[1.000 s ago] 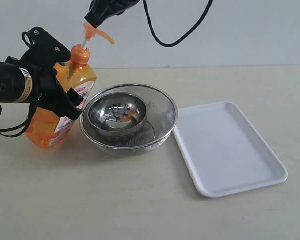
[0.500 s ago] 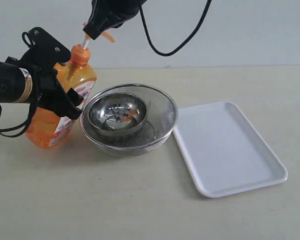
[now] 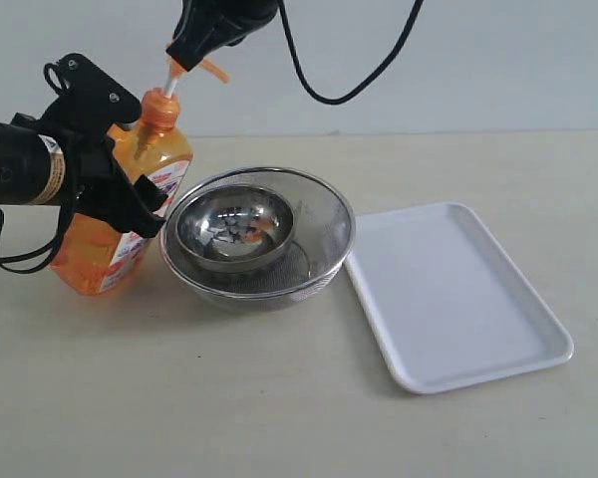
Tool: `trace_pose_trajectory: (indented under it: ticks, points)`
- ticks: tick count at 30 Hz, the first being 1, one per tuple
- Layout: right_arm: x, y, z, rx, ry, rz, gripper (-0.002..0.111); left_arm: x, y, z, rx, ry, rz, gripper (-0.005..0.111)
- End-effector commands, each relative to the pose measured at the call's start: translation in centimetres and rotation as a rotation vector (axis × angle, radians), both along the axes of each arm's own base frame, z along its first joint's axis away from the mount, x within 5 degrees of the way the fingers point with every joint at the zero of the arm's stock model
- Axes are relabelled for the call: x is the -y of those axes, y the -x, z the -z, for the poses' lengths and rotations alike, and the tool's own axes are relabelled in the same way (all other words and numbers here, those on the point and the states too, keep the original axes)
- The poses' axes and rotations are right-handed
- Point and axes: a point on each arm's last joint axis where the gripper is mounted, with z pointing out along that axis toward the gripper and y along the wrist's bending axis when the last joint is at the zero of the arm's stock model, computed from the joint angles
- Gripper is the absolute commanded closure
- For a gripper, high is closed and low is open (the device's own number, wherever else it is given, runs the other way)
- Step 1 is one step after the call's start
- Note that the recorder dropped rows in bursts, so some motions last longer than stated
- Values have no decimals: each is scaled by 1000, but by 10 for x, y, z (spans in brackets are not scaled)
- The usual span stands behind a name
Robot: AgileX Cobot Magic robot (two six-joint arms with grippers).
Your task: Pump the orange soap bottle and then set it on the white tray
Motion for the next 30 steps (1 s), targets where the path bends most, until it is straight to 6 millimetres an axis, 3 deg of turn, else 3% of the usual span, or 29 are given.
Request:
trace_pose_trajectory:
  ticks: [1,13,30]
  points:
    - [4,1,-13,52,-26,13,108,4,1,-6,17,10,17,102]
    - [3,-1,-10,47,-35,17,108,4,1,-6,16,12,20,102]
    - [-13,-5,28,-119,-30,-40,108,5,1,-6,13,15,25,102]
